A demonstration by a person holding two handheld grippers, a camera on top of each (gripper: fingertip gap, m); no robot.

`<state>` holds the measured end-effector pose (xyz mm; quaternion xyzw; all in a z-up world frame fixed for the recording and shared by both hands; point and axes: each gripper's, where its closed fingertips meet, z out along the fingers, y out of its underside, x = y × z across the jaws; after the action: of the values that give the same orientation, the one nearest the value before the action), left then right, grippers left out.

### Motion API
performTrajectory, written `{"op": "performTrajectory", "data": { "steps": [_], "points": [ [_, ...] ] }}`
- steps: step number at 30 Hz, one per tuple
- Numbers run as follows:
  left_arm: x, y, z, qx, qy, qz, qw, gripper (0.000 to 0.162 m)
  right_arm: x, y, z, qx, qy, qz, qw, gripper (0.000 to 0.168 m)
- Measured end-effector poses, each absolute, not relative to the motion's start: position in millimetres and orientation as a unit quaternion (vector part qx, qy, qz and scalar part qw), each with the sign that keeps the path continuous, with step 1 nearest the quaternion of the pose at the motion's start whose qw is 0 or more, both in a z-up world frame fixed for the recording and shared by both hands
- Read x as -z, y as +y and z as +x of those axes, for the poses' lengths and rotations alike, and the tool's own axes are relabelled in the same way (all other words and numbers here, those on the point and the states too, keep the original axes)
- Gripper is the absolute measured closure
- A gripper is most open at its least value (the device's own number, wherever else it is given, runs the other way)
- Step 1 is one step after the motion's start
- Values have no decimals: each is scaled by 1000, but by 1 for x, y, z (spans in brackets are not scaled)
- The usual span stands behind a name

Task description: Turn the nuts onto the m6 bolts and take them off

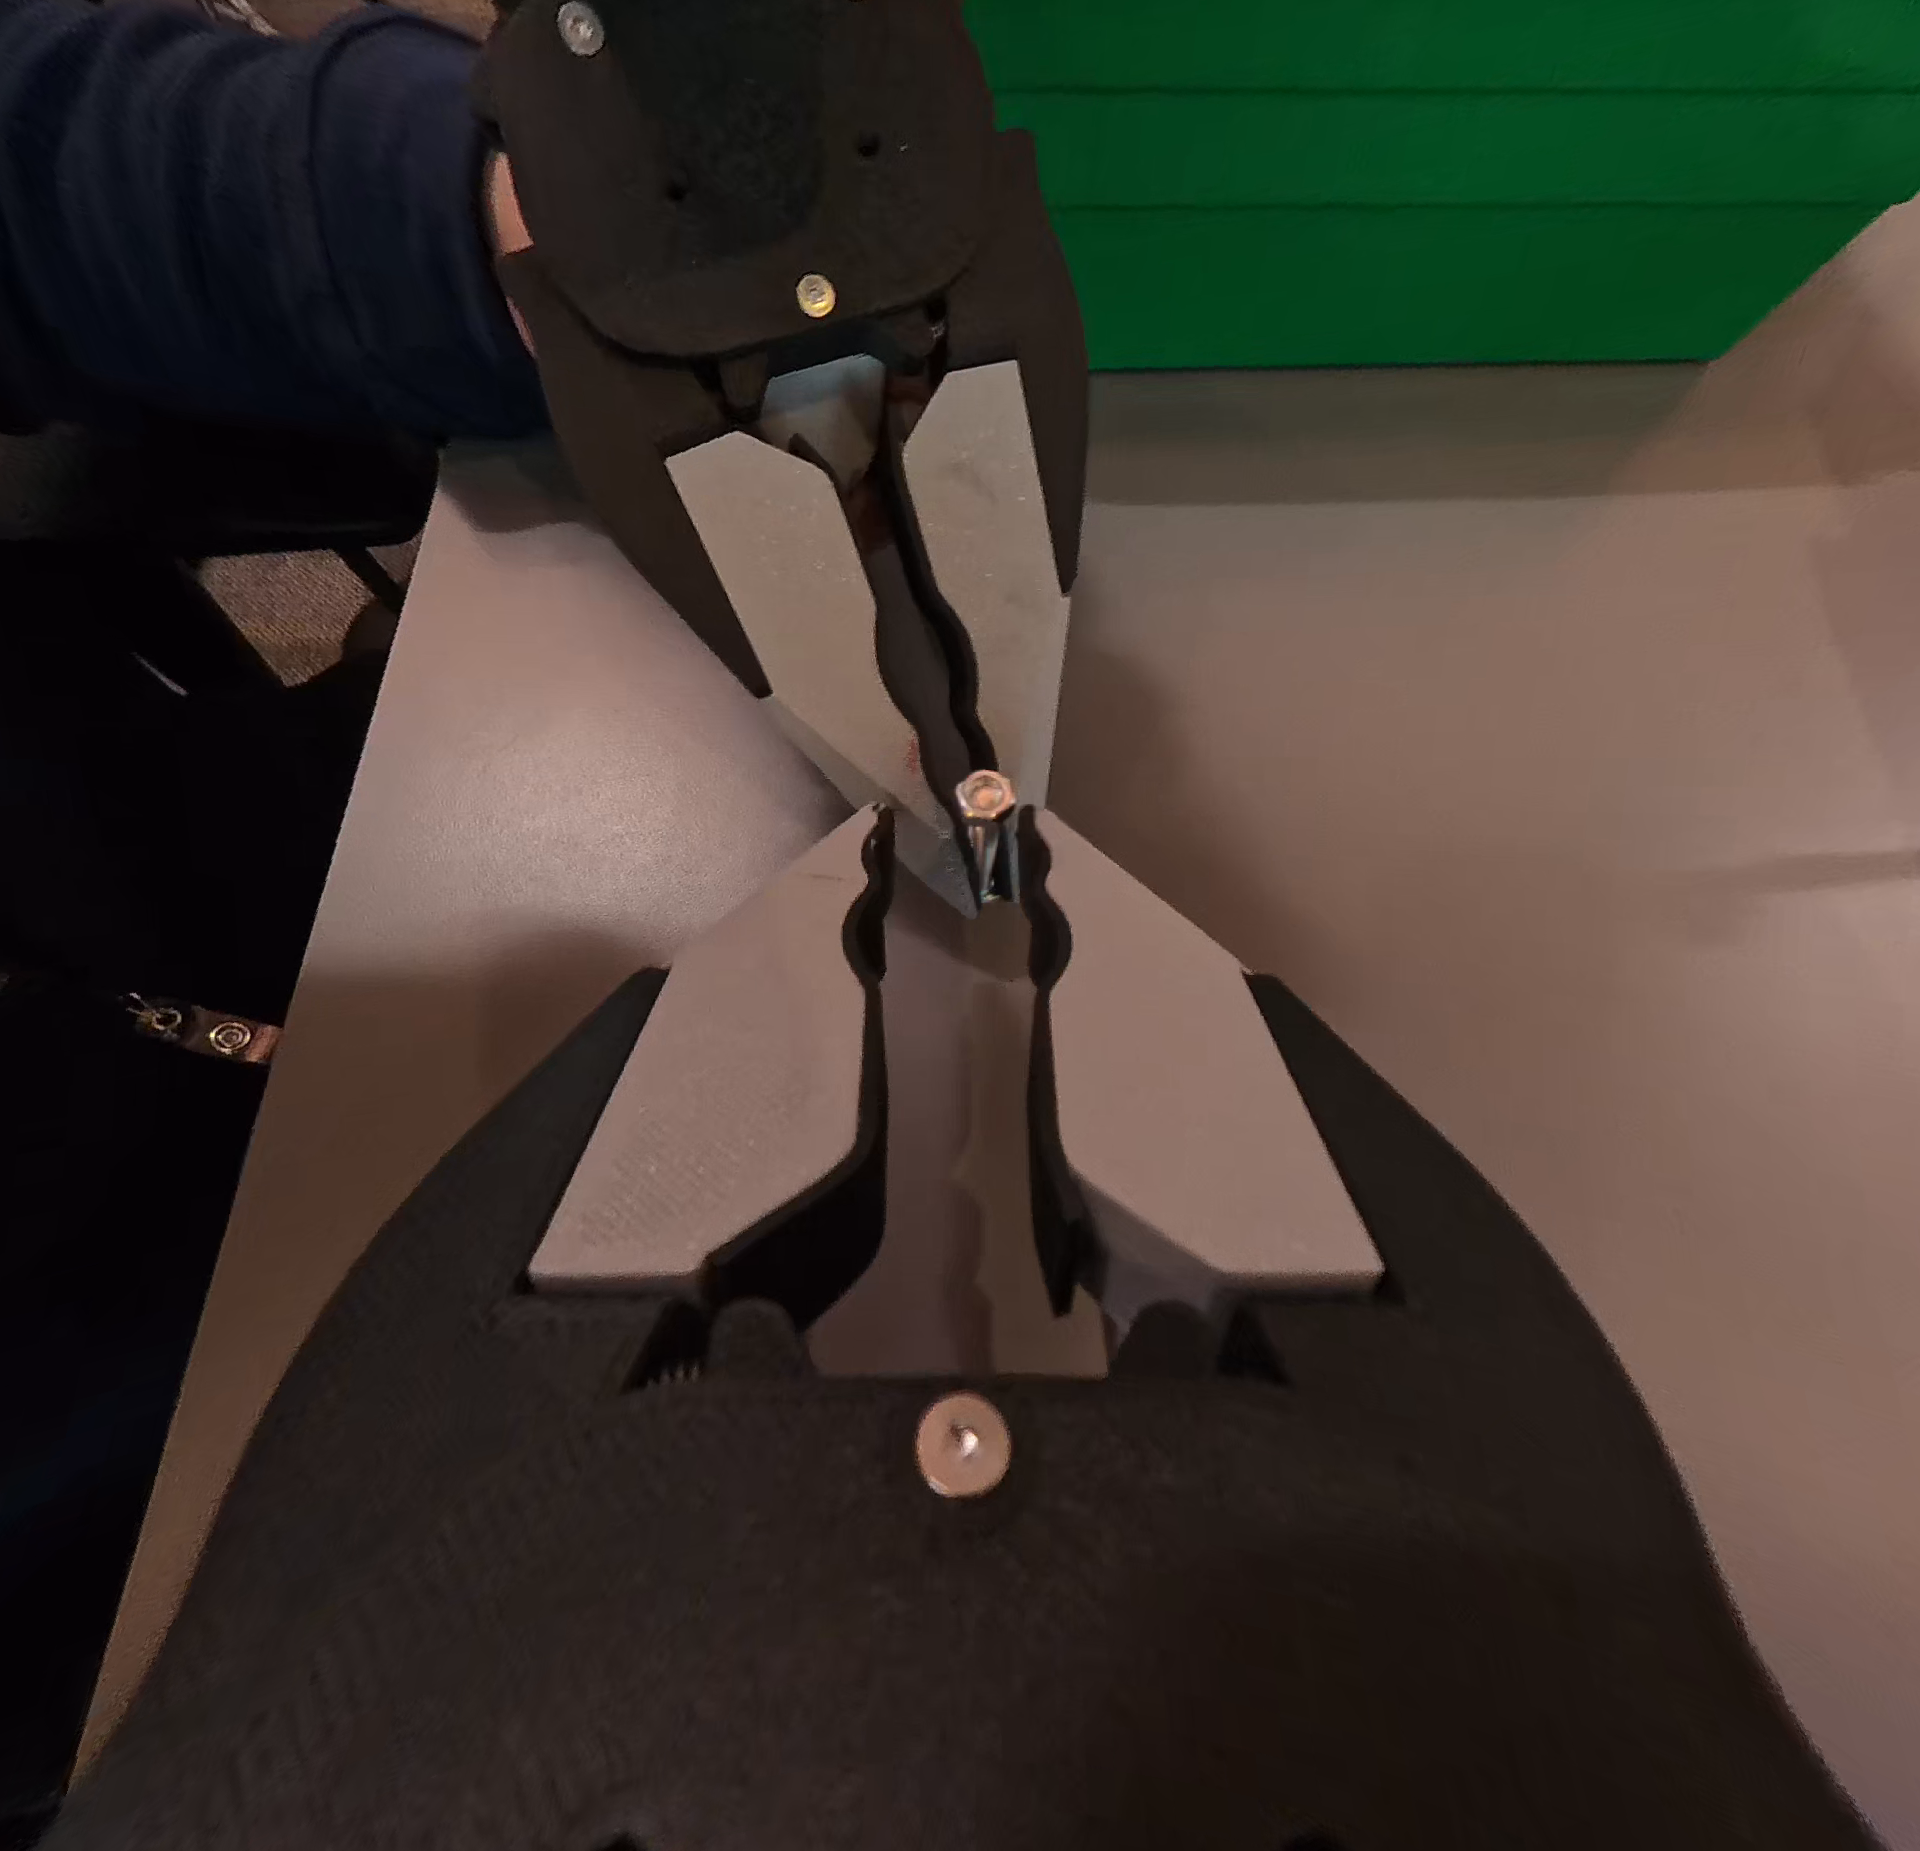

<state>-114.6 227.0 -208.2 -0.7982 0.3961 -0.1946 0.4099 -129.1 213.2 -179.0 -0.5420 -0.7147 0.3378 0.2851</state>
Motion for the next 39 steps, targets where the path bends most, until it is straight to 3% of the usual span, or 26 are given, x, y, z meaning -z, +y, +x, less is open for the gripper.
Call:
{"op": "performTrajectory", "data": {
  "steps": [1,4,14,17,20,25,27,28,31,37,39],
  "points": [
    [208,227,-115,195,395,-799,410,159,180,212,-128,-333,-719,-539,285,148],
    [208,229,-116,194,390,-801,412,159,178,210,-123,-343,-720,-534,282,158],
    [207,229,-116,191,391,-800,414,159,179,213,-130,-338,-715,-542,285,149],
    [207,231,-118,191,383,-802,416,159,175,211,-124,-355,-711,-536,284,161],
    [209,229,-116,185,396,-799,413,159,173,223,-129,-347,-694,-555,299,149],
    [207,232,-118,188,384,-801,418,159,181,214,-132,-333,-715,-545,285,147],
    [205,234,-121,182,377,-803,425,159,178,209,-127,-342,-721,-535,278,164],
    [205,235,-121,182,377,-803,425,159,175,208,-126,-356,-715,-533,280,164],
    [207,233,-120,178,387,-801,421,159,170,220,-130,-358,-691,-554,297,145],
    [206,236,-122,181,376,-804,425,159,181,213,-133,-338,-713,-545,284,143],
    [206,240,-128,168,363,-810,428,159,176,206,-128,-356,-717,-530,279,166]
  ]
}}
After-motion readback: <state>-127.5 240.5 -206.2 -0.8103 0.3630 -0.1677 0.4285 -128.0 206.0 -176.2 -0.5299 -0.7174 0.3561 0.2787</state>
